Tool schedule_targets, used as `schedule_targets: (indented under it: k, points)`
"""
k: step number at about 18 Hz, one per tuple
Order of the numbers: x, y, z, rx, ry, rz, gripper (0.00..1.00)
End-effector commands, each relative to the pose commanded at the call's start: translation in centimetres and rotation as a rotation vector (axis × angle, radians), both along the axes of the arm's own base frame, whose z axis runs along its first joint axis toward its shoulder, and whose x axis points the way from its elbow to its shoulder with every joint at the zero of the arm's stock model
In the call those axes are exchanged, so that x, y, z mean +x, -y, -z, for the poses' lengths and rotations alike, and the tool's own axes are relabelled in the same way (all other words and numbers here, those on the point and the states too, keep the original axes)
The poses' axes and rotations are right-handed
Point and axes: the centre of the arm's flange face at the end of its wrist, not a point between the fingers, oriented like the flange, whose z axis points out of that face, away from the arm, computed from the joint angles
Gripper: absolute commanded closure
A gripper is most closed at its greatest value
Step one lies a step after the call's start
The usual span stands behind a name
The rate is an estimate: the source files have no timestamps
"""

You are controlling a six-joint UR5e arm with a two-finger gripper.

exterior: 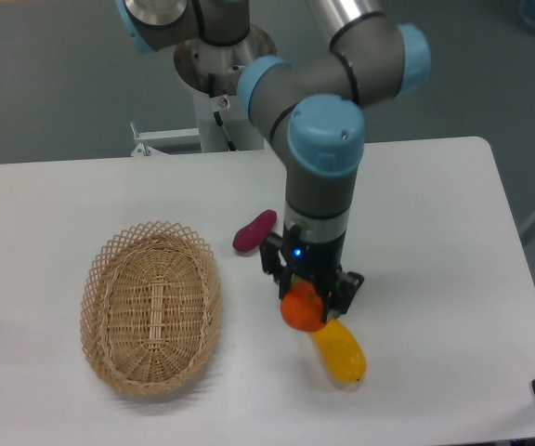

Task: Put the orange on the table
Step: 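Lift the orange off the green pepper and move it toward the basket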

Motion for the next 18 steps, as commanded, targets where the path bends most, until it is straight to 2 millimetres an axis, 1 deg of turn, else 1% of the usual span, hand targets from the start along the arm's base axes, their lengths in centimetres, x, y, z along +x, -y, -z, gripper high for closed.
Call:
schedule_targets:
  k: [1,5,7,8,9,11,12,13,15,18]
  points:
    - [-0.3,-0.2,0.7,-0.005,0.0,-0.004,0.41]
    - [0.1,-2.3,4.6,-0.034,-0.025,0.012,0.41]
    - [0.1,-3.3,5.6,-0.019,-0.045,0.026,0.41]
    - [0.1,-3.8,6.9,-0.028,-0.035,0.031,0.41]
    - [0.4,-4.0,7.5,-0.036,-0.03,0.036,0.41]
    - [1.2,-4.7,8.2,-0.044,-0.023,0.048,0.41]
    - [1.3,-4.9,9.2,-0.058,-0.015,0.049,0.41]
    - [1.6,-5.3,9.7,-0.074,-0.024,0.046,0.41]
    - [2.1,-5.8,10.2,-0.087,-0.029,0.04,0.41]
    - [2.1,-6.3,11.0,-0.078,-0.019,-0.012,0.41]
